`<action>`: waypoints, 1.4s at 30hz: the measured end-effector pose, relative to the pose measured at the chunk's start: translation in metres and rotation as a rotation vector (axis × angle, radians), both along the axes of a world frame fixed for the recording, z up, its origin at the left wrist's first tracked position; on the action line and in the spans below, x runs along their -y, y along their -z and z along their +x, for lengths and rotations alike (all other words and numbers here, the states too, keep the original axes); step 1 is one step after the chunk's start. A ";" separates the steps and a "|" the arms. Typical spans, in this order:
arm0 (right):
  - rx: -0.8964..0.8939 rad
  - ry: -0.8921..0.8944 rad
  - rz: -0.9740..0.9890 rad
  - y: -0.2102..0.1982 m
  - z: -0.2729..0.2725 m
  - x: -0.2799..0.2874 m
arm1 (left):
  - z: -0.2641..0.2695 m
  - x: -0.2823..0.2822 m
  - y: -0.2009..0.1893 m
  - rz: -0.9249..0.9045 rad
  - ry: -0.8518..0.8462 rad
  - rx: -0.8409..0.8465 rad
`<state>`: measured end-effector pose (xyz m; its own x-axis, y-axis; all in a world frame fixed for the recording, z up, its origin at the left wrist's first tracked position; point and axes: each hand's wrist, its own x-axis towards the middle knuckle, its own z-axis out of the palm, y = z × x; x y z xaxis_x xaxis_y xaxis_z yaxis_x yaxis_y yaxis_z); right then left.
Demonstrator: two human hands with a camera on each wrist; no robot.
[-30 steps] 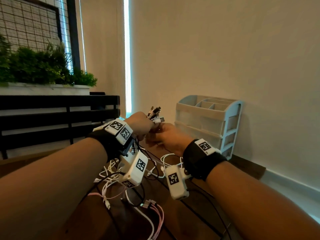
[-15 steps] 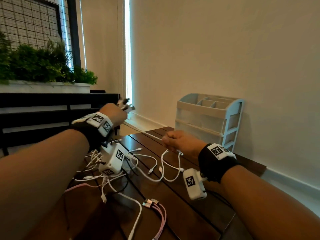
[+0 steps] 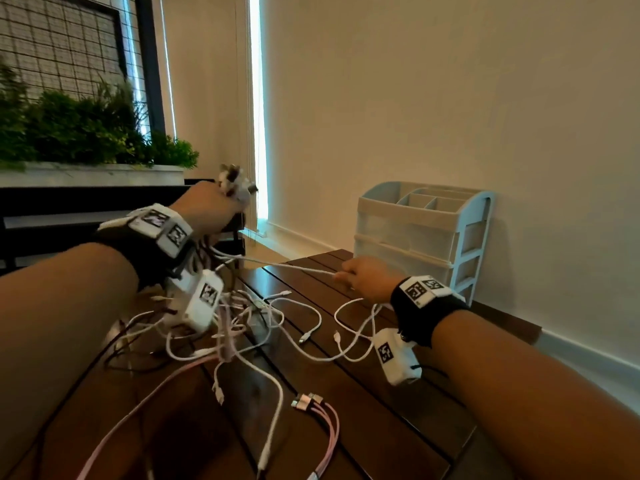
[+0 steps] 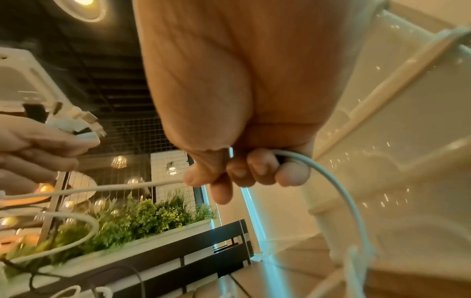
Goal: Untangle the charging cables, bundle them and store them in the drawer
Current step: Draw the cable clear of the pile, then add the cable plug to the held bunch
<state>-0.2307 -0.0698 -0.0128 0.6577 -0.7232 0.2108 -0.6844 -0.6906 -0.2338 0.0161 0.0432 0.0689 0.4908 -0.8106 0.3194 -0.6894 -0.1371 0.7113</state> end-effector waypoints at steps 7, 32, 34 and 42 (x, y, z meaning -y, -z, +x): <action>-0.152 -0.026 -0.318 -0.035 0.029 -0.010 | -0.051 0.025 0.022 0.149 -0.043 0.494; -0.058 0.032 -0.069 -0.013 -0.028 0.010 | -0.011 0.007 0.023 0.388 -0.257 0.713; -0.060 0.004 -0.104 -0.018 -0.022 0.005 | -0.020 0.007 0.018 0.328 -0.257 0.716; 0.081 -0.175 -0.132 -0.041 0.018 -0.017 | -0.074 0.026 0.017 0.163 0.093 0.117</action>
<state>-0.2132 -0.0530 0.0283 0.7477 -0.5623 0.3533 -0.5341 -0.8253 -0.1833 -0.0583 0.0171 0.0515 0.3784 -0.8965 0.2305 -0.7811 -0.1756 0.5992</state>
